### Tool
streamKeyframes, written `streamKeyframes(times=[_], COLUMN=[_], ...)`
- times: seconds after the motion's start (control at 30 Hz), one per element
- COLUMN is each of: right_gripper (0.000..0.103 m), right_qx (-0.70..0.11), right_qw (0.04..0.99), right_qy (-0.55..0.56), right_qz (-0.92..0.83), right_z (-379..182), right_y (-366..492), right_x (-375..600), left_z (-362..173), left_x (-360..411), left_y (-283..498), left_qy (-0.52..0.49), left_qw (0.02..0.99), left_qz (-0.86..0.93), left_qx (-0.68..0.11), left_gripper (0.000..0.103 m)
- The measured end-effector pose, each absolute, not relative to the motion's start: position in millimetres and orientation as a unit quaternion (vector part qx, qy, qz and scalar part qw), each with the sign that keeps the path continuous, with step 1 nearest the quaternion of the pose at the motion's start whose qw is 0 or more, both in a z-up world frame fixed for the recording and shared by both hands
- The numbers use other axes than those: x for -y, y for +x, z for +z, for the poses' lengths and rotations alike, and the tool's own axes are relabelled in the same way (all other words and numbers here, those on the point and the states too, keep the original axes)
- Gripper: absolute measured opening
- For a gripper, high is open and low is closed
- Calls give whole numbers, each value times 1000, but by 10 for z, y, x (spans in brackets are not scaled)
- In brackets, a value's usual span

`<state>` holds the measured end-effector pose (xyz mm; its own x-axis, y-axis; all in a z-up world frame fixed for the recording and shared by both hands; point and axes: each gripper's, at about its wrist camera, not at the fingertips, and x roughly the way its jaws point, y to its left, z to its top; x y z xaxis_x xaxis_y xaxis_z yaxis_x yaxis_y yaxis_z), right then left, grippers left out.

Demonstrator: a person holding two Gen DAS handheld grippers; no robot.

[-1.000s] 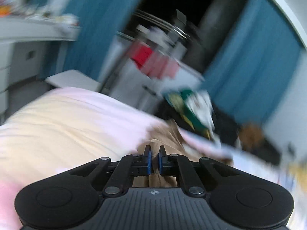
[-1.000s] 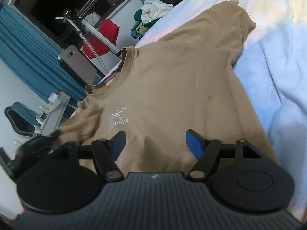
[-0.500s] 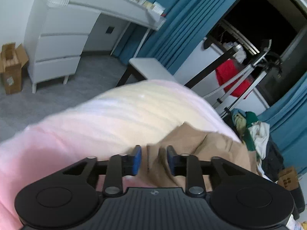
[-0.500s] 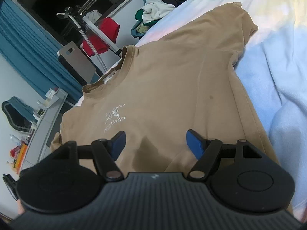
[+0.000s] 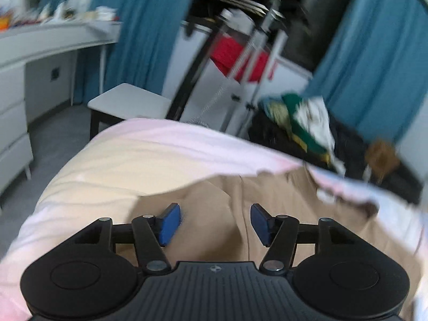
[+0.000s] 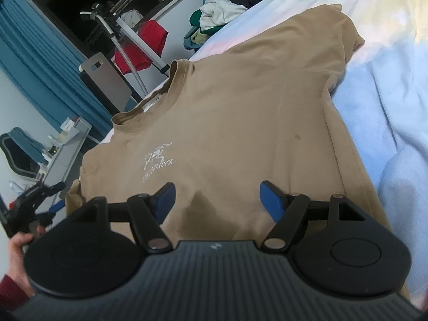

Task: Fold clothes

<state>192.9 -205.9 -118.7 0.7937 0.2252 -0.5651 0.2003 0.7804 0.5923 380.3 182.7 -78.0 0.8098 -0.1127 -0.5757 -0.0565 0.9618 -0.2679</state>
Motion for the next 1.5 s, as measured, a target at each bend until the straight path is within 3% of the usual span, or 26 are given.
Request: streamKeyframes(times=[0.07, 0.1, 0.13, 0.2, 0.33, 0.5, 0.7, 0.83, 1.17, 1.5], right_gripper=[73, 73, 73, 73, 71, 71, 72, 72, 72, 71], right_qx=[-322, -322, -322, -321, -321, -321, -321, -318, -324, -436], right_qw=[889, 889, 890, 890, 888, 890, 900, 909, 921, 892], right_qy=[327, 325, 324, 323, 329, 323, 296, 269, 206, 101], right_qz=[6, 6, 6, 6, 5, 8, 12, 21, 69, 60], right_z=[-1189, -1189, -1188, -1187, -1191, -1184, -1128, -997, -239, -207], right_y=[1935, 1934, 1933, 1930, 1921, 1919, 1941, 1889, 841, 72], right_x=[2039, 2031, 2025, 2019, 2025, 2030, 2012, 2009, 2320, 2274], left_z=[-849, -883, -890, -819, -609, -881, -786, -522, -478, -865], left_x=[-1701, -1638, -1640, -1773, -2077, -2237, -2085, -1786, -661, 63], left_y=[3842, 3861, 3850, 3773, 3585, 3640, 3218, 2578, 631, 62], left_qy=[-99, -79, -78, -115, -152, -175, -147, -102, -99, -21], left_qw=[941, 939, 937, 939, 944, 913, 915, 917, 871, 836], left_qz=[12, 25, 37, 47, 111, 180, 151, 102, -90, -124], left_qx=[-324, -332, -339, -321, -270, -322, -344, -373, -473, -533], left_gripper=[39, 13, 6, 4, 4, 7, 37, 44, 47, 50])
